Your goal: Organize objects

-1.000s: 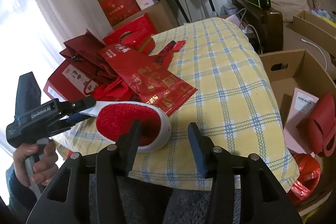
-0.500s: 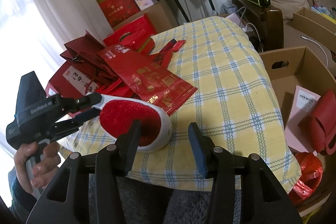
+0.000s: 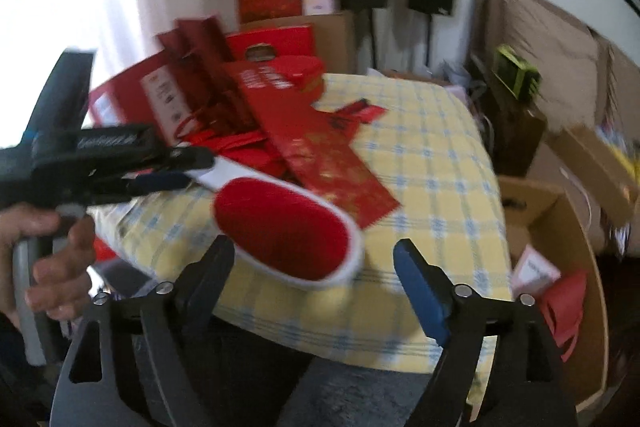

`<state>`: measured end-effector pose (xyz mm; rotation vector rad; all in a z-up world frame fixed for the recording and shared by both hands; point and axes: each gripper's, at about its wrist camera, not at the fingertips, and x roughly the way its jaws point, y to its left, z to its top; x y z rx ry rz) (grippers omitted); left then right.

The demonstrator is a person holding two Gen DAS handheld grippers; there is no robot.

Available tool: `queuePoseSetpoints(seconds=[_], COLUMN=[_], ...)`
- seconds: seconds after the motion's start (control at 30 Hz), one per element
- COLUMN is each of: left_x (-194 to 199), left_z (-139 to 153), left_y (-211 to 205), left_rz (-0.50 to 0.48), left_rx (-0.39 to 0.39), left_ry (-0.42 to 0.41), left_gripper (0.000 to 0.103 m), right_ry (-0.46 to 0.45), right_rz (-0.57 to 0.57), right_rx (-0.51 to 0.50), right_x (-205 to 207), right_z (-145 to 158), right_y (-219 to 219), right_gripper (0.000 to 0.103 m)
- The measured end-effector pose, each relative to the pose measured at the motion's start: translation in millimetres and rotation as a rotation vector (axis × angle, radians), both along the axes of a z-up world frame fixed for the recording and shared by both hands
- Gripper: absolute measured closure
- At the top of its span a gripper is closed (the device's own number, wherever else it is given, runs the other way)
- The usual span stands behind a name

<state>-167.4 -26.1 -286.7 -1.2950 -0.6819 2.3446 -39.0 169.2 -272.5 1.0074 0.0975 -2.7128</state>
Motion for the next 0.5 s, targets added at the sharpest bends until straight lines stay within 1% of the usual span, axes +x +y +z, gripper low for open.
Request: queuePoseSetpoints(seconds=[0.07,0.1,0.17,0.23,0.27,0.33,0.37,0.43,0.5], left_x=[0.1,1.3,1.9,1.5,1.4,1.6,0.8,1.3,0.7], left_z=[-2.8,-3.9,-4.3,-3.4,-3.1,-2.7,-2.2,-1.7,-1.2], left_y=[-1.6,-3.5,-5.4,-4.7,-4.3,-4.4,-3.7,-5.0,-6.0], left_rz=[-0.004,-0.003,-0.004,-0.004,-0.004,-0.005,-0.005,-0.007,-0.004], left_rx=[0.005,0.007,0.006,0.004,0.005,0.007,0.008,0.009,0.010], left_ry=[-0.010,-0.011,-0.012,-0.009,-0.011,-0.012,-0.012,-0.012,-0.016], left_gripper=[0.055,0.055,0.055,0.055,0.055,0.055,0.055,0.055,0.055], right_ry=[0.008,0.015,0.031,0.034,0.033,0.027,0.021,0.009,0.011], right_rz=[0.027,0.032,0.031,0.021,0.019,0.016,0.015,0.029,0.058], right_rx=[0.057,0.097,0.172,0.214,0.218,0.198,0.172,0.106,0.031], right_x=[-2.8,-4.4,-8.2,-12.6,-15.2,-19.4,-22.0,-24.4,-19.7], right_z=[-4.2,-7.4,-14.2,-19.6,-21.3,-22.5,-21.8,-19.2,-12.8], right_y=[-13.6,-20.3,-30.6,-34.7,-34.6,-31.1,-27.6,-20.6,-13.6], right_gripper=[0.012,0.010,0.004,0.003,0.003,0.003,0.003,0.004,0.008])
